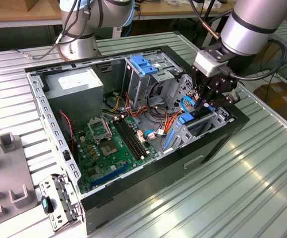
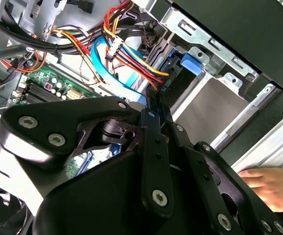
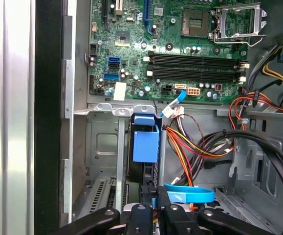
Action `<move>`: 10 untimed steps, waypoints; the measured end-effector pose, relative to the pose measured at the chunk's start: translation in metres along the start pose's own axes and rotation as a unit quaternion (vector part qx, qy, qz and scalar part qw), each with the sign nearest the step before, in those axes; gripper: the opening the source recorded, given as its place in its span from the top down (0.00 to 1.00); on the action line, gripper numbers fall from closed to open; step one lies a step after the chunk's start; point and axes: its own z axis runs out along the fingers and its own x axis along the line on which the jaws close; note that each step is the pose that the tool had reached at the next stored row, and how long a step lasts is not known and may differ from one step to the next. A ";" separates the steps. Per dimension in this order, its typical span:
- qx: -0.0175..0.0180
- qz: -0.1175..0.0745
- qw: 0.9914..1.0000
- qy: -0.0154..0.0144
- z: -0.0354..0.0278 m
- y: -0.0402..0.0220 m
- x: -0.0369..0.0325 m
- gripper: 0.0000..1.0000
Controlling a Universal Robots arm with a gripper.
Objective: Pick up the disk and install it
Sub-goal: 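Insert the second disk wire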
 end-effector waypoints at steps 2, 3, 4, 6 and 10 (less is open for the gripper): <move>0.000 0.000 1.000 -0.001 0.0007 0.0004 0.0005 0.84; 0.000 0.000 1.000 0.000 0.0010 0.0006 0.0006 0.84; 0.000 0.000 1.000 0.000 0.0013 0.0007 0.0007 0.84; 0.000 0.000 1.000 0.000 0.0022 0.0009 0.0009 0.84; 0.000 0.000 1.000 -0.001 0.0038 0.0010 0.0011 0.84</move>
